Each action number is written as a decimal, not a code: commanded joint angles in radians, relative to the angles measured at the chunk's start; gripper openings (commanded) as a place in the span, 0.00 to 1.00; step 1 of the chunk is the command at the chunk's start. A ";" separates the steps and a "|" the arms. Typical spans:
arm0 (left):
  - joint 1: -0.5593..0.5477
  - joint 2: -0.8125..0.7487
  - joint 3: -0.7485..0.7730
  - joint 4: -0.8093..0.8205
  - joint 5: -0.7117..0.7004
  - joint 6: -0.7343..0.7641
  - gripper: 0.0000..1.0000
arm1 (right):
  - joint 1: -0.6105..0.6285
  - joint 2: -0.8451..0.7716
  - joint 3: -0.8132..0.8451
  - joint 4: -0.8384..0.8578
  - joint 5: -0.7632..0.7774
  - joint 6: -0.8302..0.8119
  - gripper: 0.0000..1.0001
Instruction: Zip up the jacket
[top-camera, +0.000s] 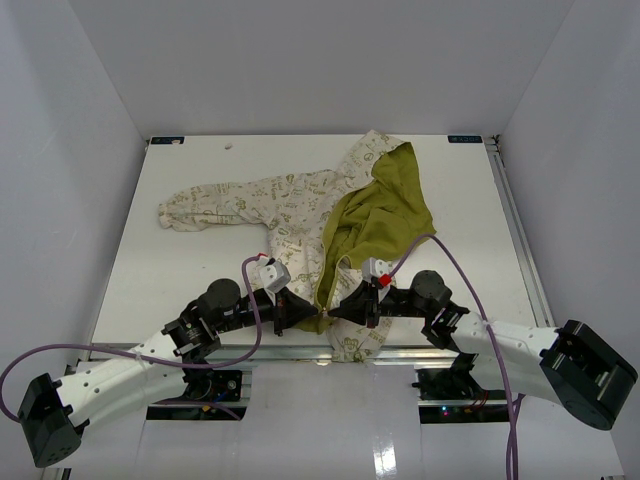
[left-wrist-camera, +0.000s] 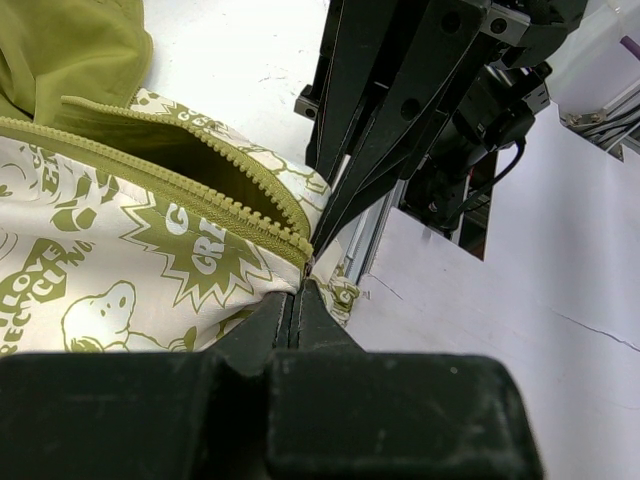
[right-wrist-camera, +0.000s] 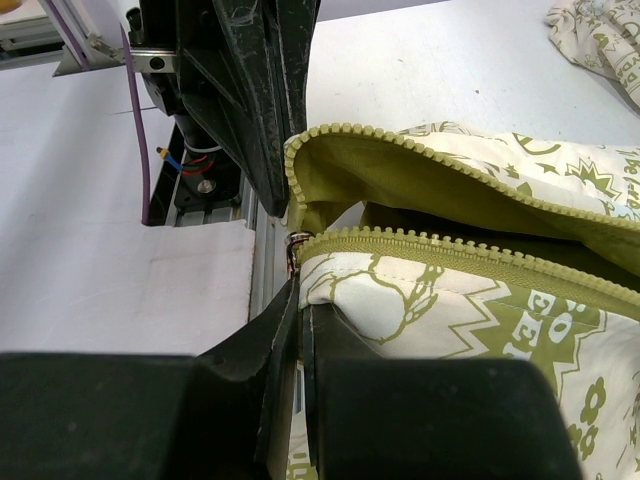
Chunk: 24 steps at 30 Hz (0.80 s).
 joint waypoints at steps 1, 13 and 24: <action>-0.002 -0.008 0.013 0.013 0.016 0.010 0.00 | -0.001 -0.023 0.035 0.059 -0.024 0.009 0.08; -0.003 0.004 0.007 0.037 0.047 0.014 0.00 | -0.001 -0.011 0.038 0.095 -0.032 0.043 0.08; -0.004 0.042 0.006 0.038 0.057 0.024 0.00 | -0.001 -0.016 0.038 0.085 -0.013 0.056 0.08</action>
